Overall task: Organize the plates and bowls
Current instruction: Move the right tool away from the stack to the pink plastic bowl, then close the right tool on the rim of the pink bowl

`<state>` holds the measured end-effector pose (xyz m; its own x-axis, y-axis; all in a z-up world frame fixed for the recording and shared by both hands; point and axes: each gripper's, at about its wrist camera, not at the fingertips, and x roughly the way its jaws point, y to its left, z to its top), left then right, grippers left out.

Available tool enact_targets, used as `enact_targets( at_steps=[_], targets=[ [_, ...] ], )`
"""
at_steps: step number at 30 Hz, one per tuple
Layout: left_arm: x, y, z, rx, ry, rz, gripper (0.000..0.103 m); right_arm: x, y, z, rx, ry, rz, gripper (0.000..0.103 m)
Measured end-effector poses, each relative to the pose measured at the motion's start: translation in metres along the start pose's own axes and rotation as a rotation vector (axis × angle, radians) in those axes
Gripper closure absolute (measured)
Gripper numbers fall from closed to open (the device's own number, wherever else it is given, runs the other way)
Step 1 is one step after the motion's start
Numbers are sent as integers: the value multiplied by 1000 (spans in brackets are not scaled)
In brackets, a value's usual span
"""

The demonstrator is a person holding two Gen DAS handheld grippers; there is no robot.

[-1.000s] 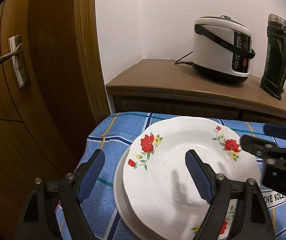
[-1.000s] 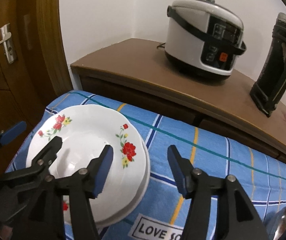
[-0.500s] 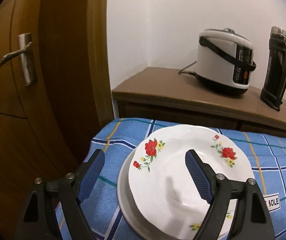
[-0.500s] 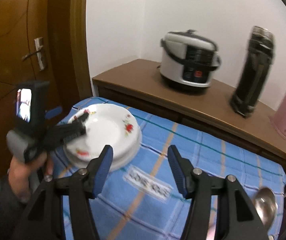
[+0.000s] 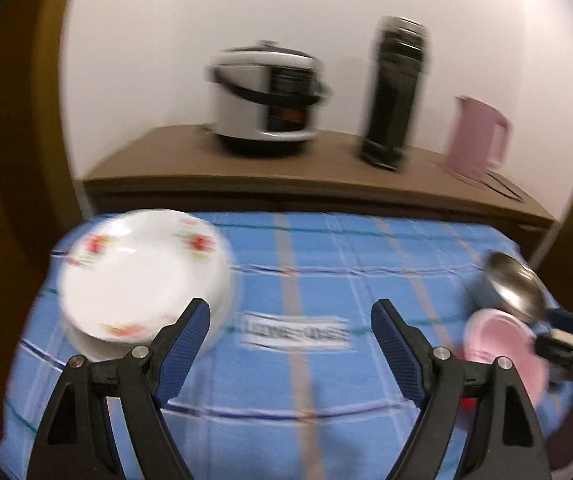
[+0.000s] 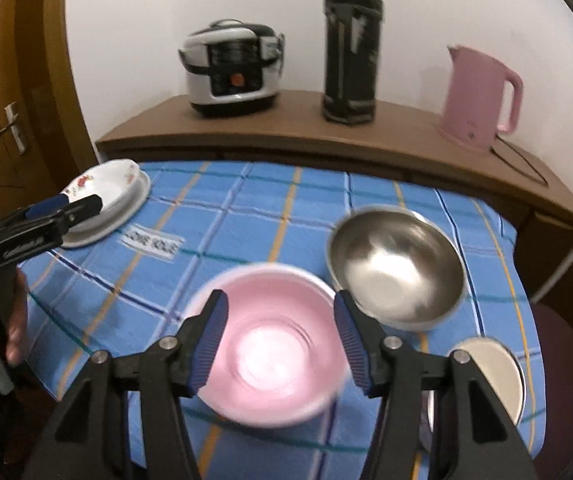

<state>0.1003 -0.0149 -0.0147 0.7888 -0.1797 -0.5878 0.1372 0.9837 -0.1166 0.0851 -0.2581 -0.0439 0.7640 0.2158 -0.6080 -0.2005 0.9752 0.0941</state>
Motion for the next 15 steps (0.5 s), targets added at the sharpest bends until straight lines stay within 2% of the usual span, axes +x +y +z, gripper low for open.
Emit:
enact_targets(
  at_steps=[6, 8, 12, 13, 15],
  targets=[
    [10, -70, -20, 82, 89, -132, 19, 5, -20, -16, 39, 28, 4, 59],
    [11, -85, -25, 111, 104, -147, 19, 6, -26, -20, 54, 31, 18, 63],
    [18, -100, -28, 139, 125, -170, 19, 11, -32, -25, 66, 37, 33, 65],
    [20, -103, -28, 144, 127, -172, 20, 12, -33, -25, 68, 38, 38, 66],
    [21, -104, -29, 153, 138, -171, 32, 14, -35, -26, 73, 37, 46, 68]
  ],
)
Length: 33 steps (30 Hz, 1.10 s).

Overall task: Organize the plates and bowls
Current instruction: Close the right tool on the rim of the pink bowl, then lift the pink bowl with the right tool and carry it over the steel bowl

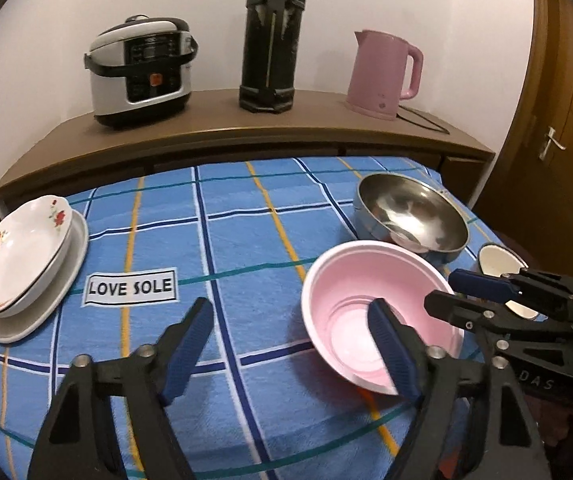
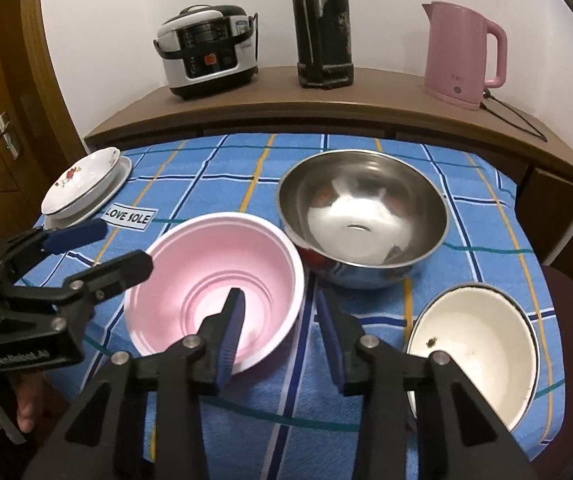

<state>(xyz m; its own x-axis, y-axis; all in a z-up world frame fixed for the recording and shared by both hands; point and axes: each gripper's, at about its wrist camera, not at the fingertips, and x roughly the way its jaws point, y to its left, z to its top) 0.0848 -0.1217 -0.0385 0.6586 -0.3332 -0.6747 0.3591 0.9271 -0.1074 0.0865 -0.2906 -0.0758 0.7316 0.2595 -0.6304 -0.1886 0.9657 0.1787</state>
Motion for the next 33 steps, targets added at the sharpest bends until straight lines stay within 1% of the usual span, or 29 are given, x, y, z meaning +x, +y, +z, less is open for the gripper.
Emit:
enact_targets(
  at_steps=[1, 2, 3, 5, 7, 8, 15, 25, 33],
  targets=[
    [3, -2, -1, 3, 11, -5, 34, 1, -1, 0, 3, 3, 2, 70],
    [5, -4, -2, 5, 20, -9, 42, 3, -2, -1, 6, 7, 8, 72],
    [9, -6, -3, 9, 33, -14, 51, 3, -3, -1, 7, 7, 12, 73],
    [15, -10, -4, 9, 56, -31, 60, 4, -4, -2, 8, 8, 20, 78],
    [20, -11, -5, 1, 73, -51, 65, 6, -3, -2, 5, 8, 34, 83],
    [22, -12, -6, -3, 81, -57, 71, 6, -2, -3, 5, 7, 37, 84],
    [23, -12, -5, -44, 85, -61, 72, 1, -2, 1, 9, -18, 50, 85],
    [9, -16, 0, -32, 46, -16, 72, -13, 0, 10, 15, -54, 81, 85],
    [-3, -25, 14, -2, 3, -14, 72, -31, -6, 20, 32, -113, 77, 85]
  ],
)
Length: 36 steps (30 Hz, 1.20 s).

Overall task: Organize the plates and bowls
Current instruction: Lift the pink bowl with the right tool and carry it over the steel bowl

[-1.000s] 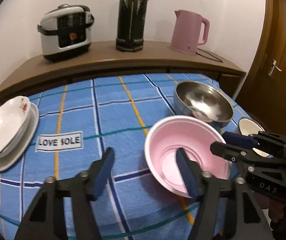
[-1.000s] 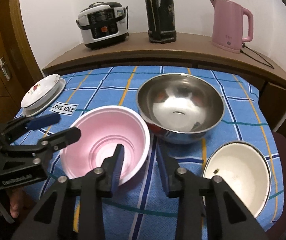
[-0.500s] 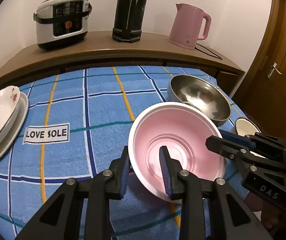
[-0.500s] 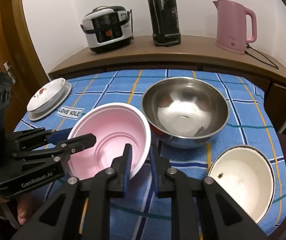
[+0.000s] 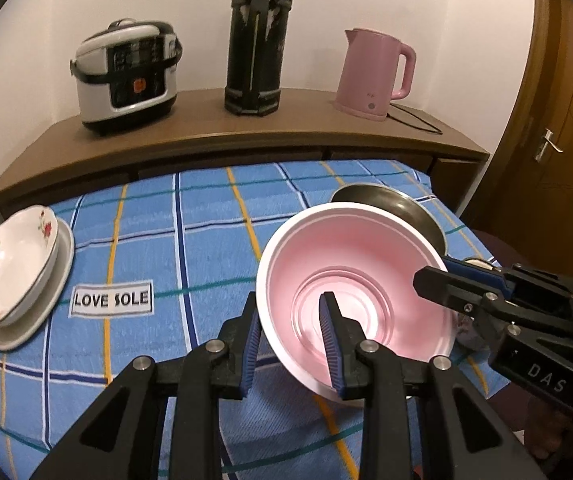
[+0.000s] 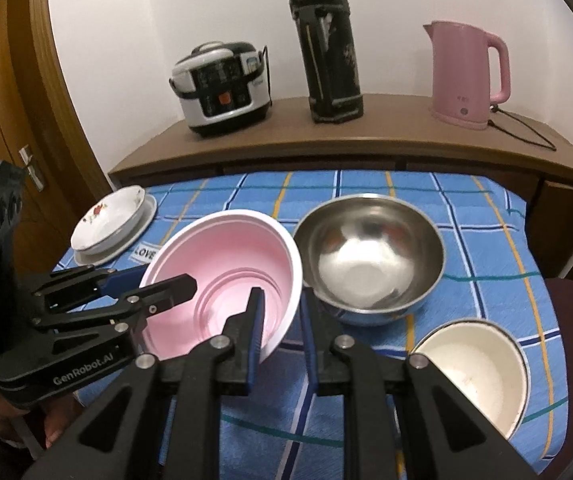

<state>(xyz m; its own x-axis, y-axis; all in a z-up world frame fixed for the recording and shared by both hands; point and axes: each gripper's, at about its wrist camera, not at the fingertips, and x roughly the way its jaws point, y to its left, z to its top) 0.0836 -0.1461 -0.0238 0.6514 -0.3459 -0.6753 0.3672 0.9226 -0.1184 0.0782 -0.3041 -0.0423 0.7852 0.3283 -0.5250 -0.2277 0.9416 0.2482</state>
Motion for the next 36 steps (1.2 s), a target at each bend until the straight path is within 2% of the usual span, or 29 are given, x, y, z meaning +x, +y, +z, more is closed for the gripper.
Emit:
enact_targets(
  at_steps=[7, 20, 29, 36],
  targets=[
    [3, -14, 15, 34, -23, -10, 72, -12, -9, 15, 5, -53, -41, 85],
    [13, -41, 57, 109, -92, -74, 72, -20, -44, 43, 48, -91, -119, 85],
    [22, -52, 90, 153, -156, -125, 72, -16, -62, 54, 81, -75, -160, 84],
    [39, -49, 92, 151, -156, -184, 72, -9, -68, 55, 97, -51, -201, 84]
  ],
)
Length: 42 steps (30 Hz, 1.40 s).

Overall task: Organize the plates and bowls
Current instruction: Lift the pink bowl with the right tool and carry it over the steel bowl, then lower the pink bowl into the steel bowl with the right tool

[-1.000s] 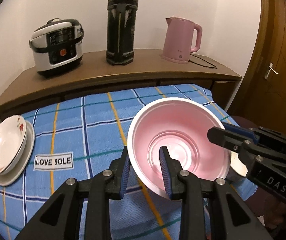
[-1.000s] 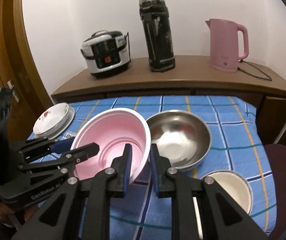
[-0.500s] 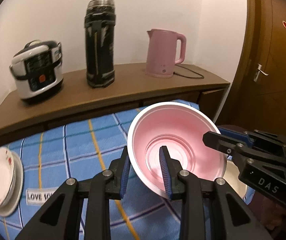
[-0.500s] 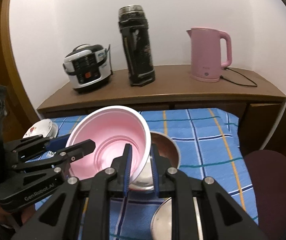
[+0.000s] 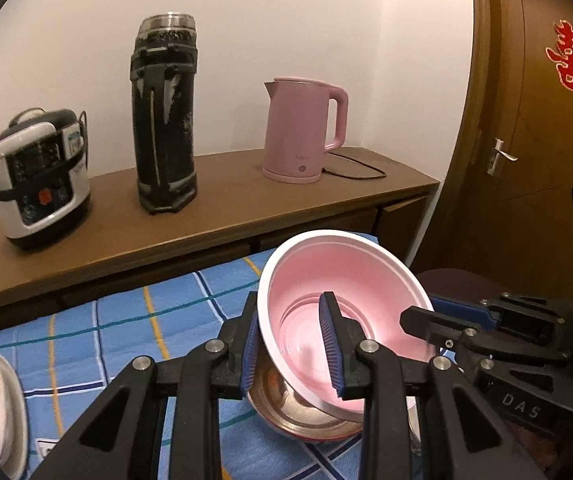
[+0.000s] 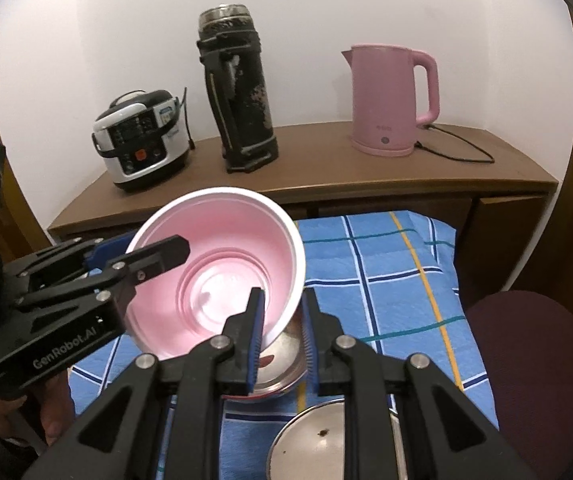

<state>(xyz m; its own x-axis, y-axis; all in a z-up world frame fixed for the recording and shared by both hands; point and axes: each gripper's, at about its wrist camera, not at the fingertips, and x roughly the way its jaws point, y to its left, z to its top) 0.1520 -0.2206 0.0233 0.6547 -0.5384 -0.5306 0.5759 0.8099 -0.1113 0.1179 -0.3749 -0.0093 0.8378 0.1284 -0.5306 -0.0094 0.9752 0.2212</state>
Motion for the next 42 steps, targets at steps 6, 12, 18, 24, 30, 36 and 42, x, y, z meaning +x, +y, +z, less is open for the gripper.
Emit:
enact_targets(
  at_steps=[6, 12, 18, 24, 30, 36, 42],
  targets=[
    [9, 3, -8, 0, 14, -44, 72, 11, -3, -3, 9, 36, -32, 84],
    [25, 7, -15, -15, 53, -73, 72, 21, -5, -7, 10, 69, -50, 83],
    [29, 9, -18, -11, 55, -61, 72, 29, -4, -11, 5, 93, -46, 83],
    [29, 14, -19, -21, 58, -56, 72, 33, 1, -13, -4, 107, -43, 83],
    [28, 15, -20, -23, 61, -52, 72, 35, 4, -13, -14, 117, -50, 83],
    [29, 17, -20, -31, 74, -64, 72, 36, 6, -14, -19, 124, -58, 83],
    [32, 19, -20, -33, 83, -66, 72, 37, 6, -15, -22, 131, -60, 83]
  ],
)
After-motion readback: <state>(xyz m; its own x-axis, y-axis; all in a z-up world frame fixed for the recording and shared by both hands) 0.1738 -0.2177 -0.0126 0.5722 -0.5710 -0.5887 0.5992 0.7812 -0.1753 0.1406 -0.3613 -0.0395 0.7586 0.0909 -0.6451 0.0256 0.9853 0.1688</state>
